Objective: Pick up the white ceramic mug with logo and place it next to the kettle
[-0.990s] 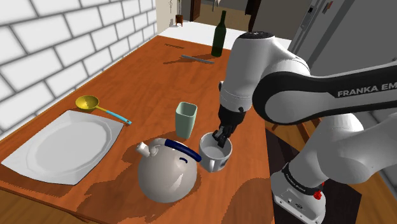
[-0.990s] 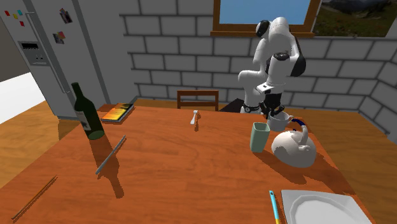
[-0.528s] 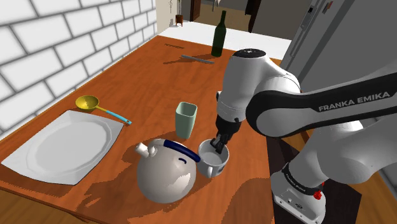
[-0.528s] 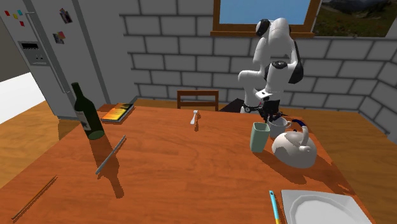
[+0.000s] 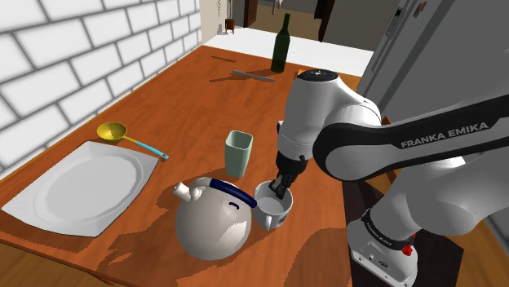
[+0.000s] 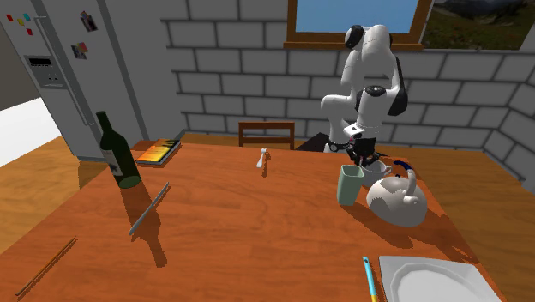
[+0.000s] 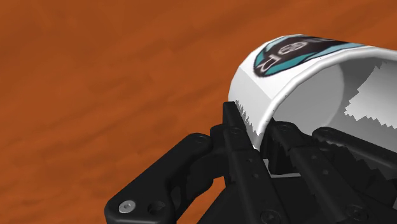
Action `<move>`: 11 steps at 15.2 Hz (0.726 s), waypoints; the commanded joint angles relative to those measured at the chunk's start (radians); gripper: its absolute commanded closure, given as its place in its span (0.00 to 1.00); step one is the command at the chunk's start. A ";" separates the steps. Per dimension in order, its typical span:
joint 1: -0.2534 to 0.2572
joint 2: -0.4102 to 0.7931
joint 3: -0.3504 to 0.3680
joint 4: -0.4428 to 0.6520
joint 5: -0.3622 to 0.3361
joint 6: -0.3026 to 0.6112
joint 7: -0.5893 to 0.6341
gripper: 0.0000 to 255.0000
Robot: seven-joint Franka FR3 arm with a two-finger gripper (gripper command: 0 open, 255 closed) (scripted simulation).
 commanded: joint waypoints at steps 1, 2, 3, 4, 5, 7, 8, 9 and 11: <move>0.000 0.000 0.000 0.000 0.000 0.000 0.000 1.00; 0.000 0.000 0.000 0.000 0.000 0.000 0.000 0.00; 0.000 0.000 0.000 0.000 0.000 0.000 0.000 0.00; 0.000 0.000 0.000 0.000 0.000 0.000 0.000 0.00; 0.000 0.000 0.000 0.000 0.000 0.000 0.000 0.00; 0.000 0.000 0.000 0.000 0.000 0.000 0.000 0.00; -0.002 -0.026 -0.011 0.019 -0.009 -0.045 0.001 0.00; -0.005 -0.050 -0.022 0.040 -0.018 -0.089 0.002 0.00; -0.010 -0.084 -0.040 0.080 -0.034 -0.164 0.005 0.00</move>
